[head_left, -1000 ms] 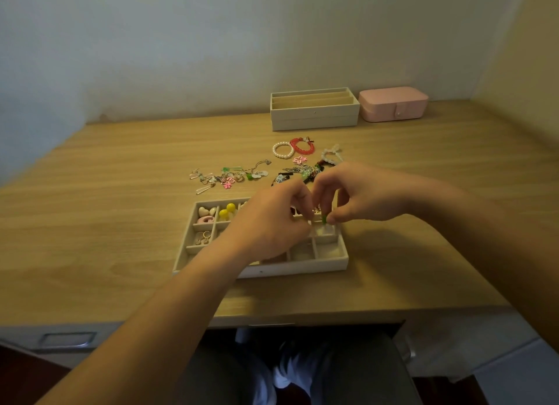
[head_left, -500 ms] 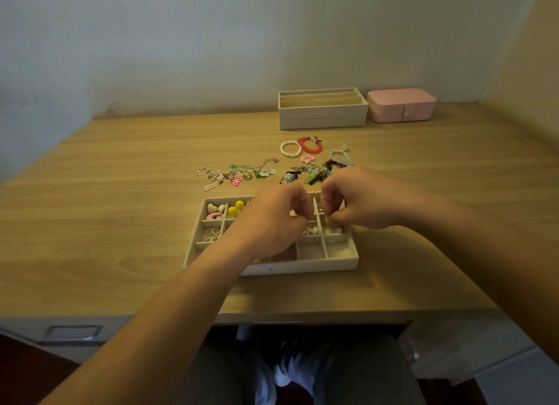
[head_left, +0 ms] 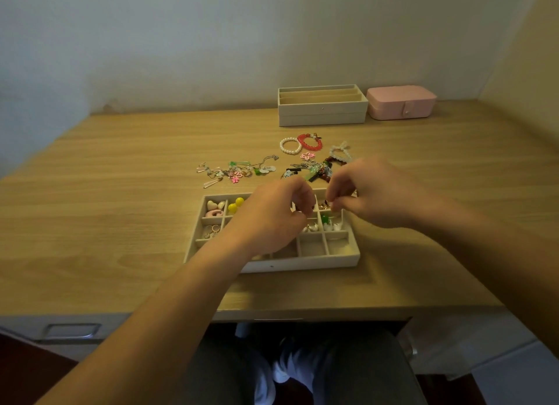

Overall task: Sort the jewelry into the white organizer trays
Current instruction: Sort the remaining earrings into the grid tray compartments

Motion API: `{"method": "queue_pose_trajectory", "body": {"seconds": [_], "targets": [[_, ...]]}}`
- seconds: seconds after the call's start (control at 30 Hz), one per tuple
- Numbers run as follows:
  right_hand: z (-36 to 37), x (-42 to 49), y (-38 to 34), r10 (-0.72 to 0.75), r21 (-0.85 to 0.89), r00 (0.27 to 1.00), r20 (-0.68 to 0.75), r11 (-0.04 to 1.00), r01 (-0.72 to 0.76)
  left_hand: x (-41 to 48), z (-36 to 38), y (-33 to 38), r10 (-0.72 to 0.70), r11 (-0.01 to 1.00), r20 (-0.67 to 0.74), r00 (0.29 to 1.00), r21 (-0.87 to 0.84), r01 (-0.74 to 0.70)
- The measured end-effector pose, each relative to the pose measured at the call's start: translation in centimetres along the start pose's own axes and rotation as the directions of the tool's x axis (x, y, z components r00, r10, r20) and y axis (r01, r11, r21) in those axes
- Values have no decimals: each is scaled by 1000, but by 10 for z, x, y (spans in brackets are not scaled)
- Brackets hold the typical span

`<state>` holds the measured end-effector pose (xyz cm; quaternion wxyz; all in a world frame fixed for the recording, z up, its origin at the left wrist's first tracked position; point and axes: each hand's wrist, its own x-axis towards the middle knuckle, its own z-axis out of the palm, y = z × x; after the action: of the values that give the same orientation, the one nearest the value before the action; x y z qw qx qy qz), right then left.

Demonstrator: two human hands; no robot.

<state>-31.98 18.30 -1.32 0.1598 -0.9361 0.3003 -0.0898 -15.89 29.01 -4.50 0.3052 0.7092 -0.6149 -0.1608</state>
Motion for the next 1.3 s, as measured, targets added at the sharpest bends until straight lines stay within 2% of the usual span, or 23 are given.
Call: {"method": "queue_pose_trajectory", "body": {"seconds": [0.1, 0.17, 0.43, 0.7, 1.13, 1.2, 1.3], "targets": [[-7, -4, 2, -20, 86, 995, 101, 996, 11, -1, 3, 2, 51, 999, 58, 997, -8, -51], [-6, -5, 3, -28, 69, 990, 140, 997, 18, -1, 6, 4, 63, 998, 81, 995, 8, -64], [0, -8, 3, -16, 81, 982, 189, 997, 1, 3, 8, 6, 81, 996, 85, 993, 28, -84], [0, -8, 6, -11, 50, 983, 182, 999, 2, 4, 10, 8, 100, 994, 116, 988, 32, -104], [0, -6, 3, -26, 116, 980, 197, 993, 3, 6, 10, 8, 136, 972, 128, 982, 174, -158], [-1, -4, 4, -22, 152, 985, 171, 988, -4, 6, 10, 8, 137, 975, 125, 983, 161, -156], [-2, 7, 3, -17, 185, 998, 60, 983, 6, 7, 4, 6, 125, 988, 82, 989, 80, -131]]}}
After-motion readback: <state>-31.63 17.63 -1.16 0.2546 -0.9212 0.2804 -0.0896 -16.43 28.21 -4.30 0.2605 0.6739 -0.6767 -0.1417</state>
